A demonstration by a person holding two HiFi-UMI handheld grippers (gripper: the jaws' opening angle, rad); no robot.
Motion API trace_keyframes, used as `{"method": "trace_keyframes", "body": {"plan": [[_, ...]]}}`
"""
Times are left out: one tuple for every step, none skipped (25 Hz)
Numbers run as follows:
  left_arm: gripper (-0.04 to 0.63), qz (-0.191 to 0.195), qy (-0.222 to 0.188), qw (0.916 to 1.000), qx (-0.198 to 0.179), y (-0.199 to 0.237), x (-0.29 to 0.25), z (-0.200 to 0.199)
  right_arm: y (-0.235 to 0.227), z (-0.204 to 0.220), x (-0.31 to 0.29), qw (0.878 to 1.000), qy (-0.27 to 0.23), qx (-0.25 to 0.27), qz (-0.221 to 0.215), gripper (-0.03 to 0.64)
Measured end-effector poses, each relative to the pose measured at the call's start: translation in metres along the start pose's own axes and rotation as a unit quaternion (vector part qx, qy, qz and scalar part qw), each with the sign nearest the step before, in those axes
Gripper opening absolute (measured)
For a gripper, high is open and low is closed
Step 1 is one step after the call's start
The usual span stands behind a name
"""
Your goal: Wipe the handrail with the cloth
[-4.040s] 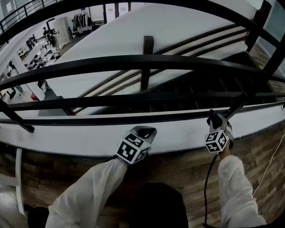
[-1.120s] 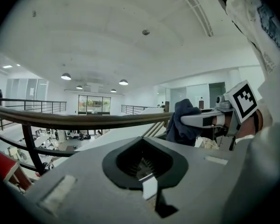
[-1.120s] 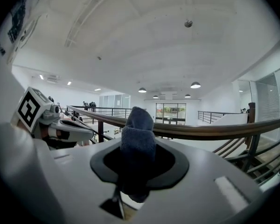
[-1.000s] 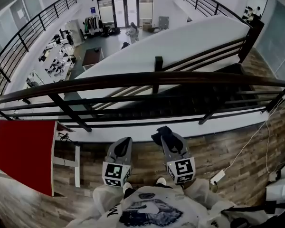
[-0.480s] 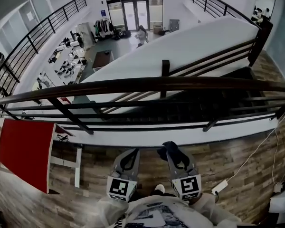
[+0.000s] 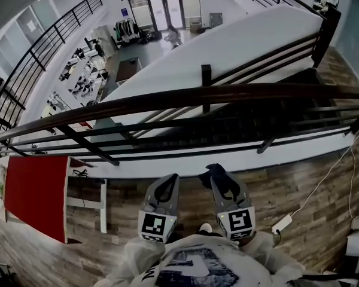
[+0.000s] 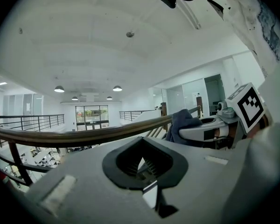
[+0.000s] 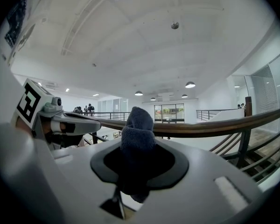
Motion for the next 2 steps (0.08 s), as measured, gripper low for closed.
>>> {"method": "trace_keyframes", "body": {"plan": [[0.000,0.000,-0.002,1.0000,-0.002,0.0011,-0.0037,-0.0015,-0.0017,-0.0002,-0.0034,1.000,-0.002,0.000,0.001,0.100],[0.000,0.000,-0.003,1.0000,-0.005,0.0024,-0.0074,-0.0028,-0.0032,-0.0003,-0.0068,1.000,-0.005,0.000,0.001,0.100]]}}
Point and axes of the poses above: the fingertips, and each gripper's own axes: x backward along the fingers, y to its left, z out of its underside, the point moved 9 cm from there along x, backward along the fingers, and after that the axes turned 2 degrees about y, right-handed, at the moved point
